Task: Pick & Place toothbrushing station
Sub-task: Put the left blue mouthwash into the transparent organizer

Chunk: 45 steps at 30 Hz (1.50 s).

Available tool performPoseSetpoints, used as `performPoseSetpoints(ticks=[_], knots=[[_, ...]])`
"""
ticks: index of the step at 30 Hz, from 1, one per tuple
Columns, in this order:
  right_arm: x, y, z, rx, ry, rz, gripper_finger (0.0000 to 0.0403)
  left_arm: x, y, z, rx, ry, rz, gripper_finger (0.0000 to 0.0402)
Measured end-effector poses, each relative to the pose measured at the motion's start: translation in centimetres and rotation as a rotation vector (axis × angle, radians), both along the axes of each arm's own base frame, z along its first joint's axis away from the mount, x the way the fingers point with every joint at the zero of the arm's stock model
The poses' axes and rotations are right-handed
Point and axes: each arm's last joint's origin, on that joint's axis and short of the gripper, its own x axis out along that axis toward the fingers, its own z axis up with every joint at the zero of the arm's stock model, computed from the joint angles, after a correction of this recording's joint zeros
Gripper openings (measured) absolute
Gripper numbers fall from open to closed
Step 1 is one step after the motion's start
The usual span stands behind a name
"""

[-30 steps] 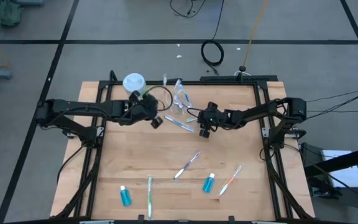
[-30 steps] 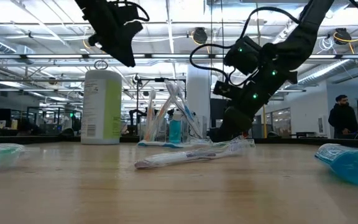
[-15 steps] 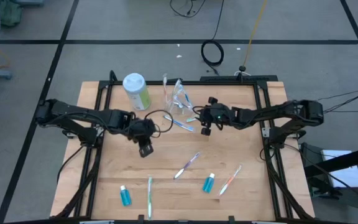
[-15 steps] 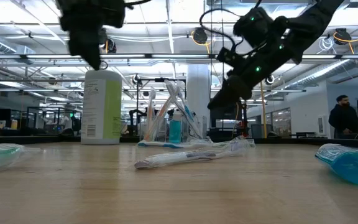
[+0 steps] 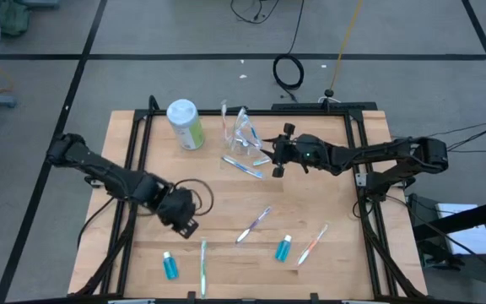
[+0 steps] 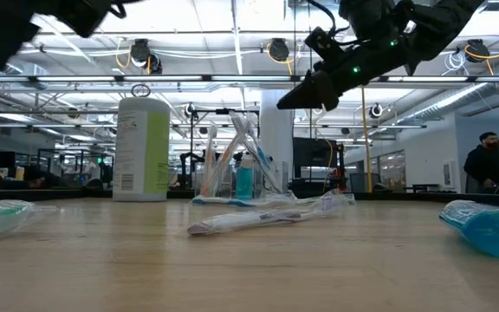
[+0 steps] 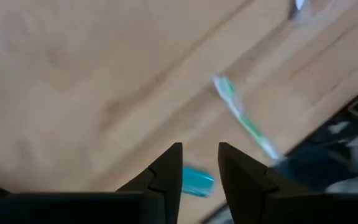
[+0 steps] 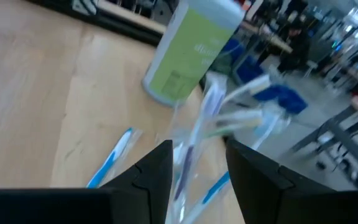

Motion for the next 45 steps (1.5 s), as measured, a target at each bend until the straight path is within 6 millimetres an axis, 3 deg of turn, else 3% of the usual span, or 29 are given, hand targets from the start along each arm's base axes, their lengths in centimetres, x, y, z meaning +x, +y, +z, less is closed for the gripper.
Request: performPoseSetpoints(ticks=[8,13,20,33,45], knots=[[0.1,-0.3,0.8,-0.069,-0.060,0.006,0.0141,-2.1,-4.3,-0.6,-0.047,0.143,0.227,0.0181],[0.1,-0.5,0.8,-0.081,-0.052,0.000,0.0141,-2.6,-6.6,-2.1,-0.013,0.247,0.392,0.0221],[0.0,-0.6,0.8,-0.081,-0.052,-0.003,0.0141,-3.0,-9.4,-5.3,0.068,0.392,0.522,0.0218],[0.0,-0.6,0.8,-0.011,-0.083,-0.021,0.0141,-1.9,-11.1,-8.9,0.145,0.377,0.530,0.0203],[0.1,-0.4,0.7,0.002,-0.080,-0.014,0.0141,-3.4,-11.5,-12.8,0.015,0.333,0.572,0.0202]])
